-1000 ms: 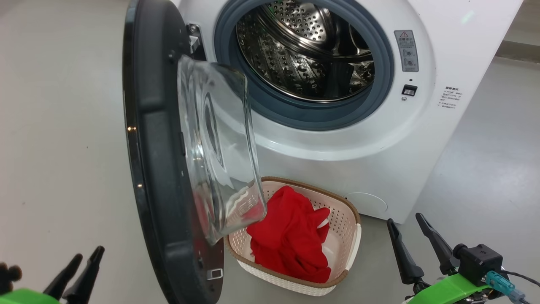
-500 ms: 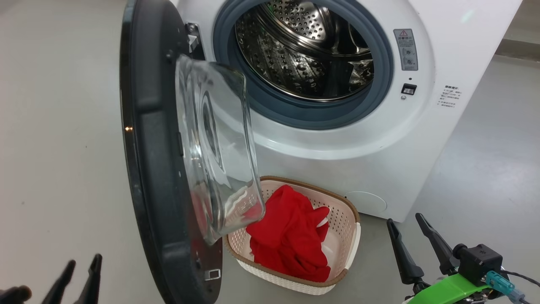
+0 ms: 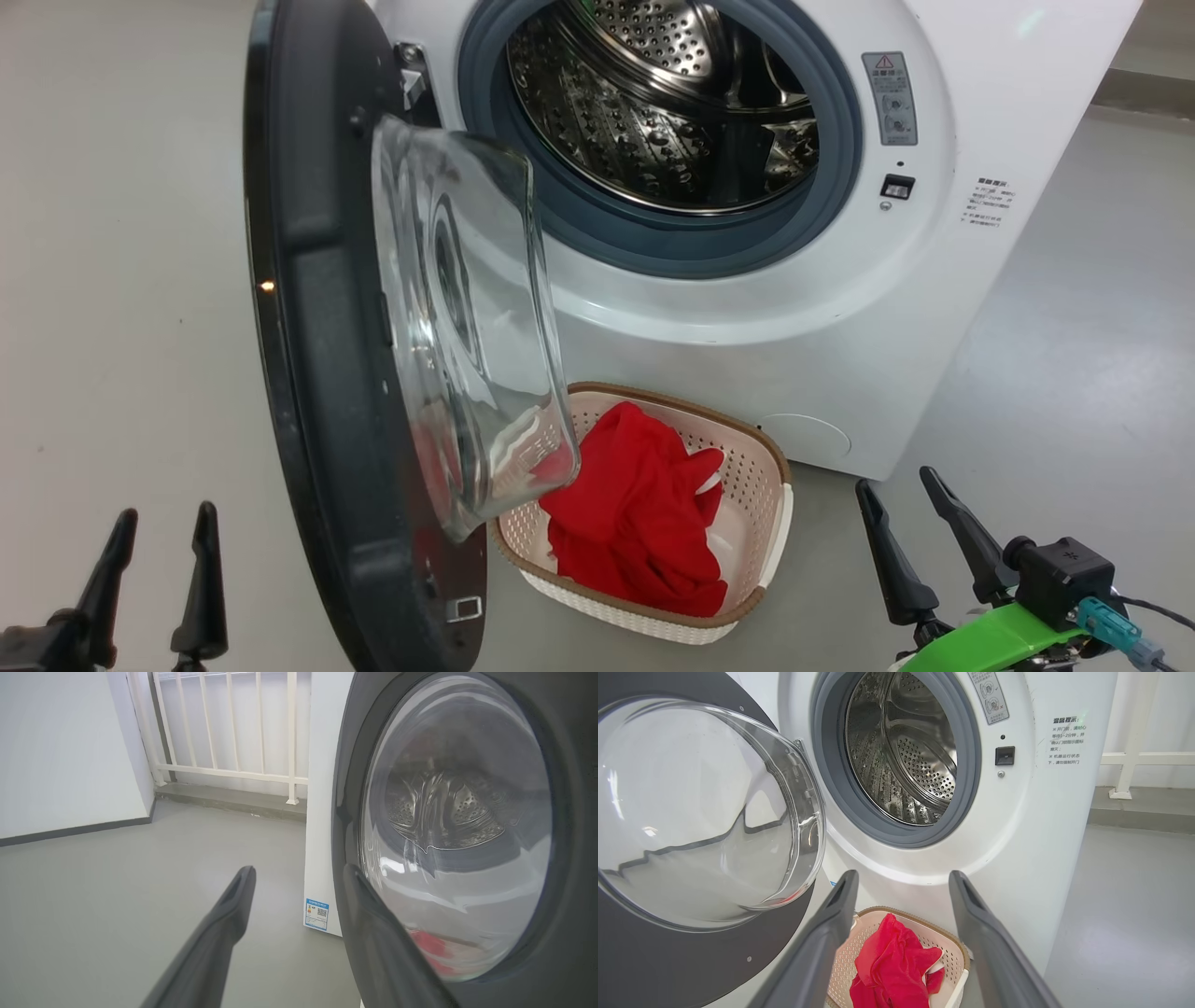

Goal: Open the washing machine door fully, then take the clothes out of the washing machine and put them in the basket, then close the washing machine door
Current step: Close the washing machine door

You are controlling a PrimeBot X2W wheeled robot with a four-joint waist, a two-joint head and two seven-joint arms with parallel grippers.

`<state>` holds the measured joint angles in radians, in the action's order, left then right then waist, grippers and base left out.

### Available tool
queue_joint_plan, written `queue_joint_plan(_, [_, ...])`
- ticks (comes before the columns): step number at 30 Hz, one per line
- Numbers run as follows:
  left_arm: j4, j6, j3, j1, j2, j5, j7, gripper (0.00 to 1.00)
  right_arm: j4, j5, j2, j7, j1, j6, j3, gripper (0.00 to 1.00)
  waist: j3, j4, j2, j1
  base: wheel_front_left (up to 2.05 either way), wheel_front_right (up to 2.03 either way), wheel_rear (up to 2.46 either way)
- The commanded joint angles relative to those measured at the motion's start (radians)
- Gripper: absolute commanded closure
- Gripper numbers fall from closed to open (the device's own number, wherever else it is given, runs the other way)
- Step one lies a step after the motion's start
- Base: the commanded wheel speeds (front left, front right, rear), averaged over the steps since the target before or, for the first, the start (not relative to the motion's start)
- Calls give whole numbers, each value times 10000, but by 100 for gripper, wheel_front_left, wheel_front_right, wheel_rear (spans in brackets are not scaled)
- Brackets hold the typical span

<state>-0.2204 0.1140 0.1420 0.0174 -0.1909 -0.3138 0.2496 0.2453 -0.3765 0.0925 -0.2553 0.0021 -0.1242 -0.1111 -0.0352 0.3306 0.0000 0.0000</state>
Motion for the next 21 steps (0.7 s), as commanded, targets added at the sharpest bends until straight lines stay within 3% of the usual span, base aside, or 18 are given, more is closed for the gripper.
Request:
queue_joint_plan(1, [362, 23, 459, 157, -137, 218, 121, 0, -290, 43, 112, -65, -166, -65, -242, 0, 0, -10, 0, 0, 0, 0, 0])
queue_joint_plan(8, [547, 143, 696, -182, 503, 1096, 121, 0, -333, 17, 98, -65, -100, -65, -201, 0, 66, -47, 0, 0, 0, 0, 0])
queue_joint_plan(21, [508, 165, 566, -360, 638, 1015, 122, 0, -235, 35, 61, -65, 15, -65, -168, 0, 207, -94, 0, 0, 0, 0, 0])
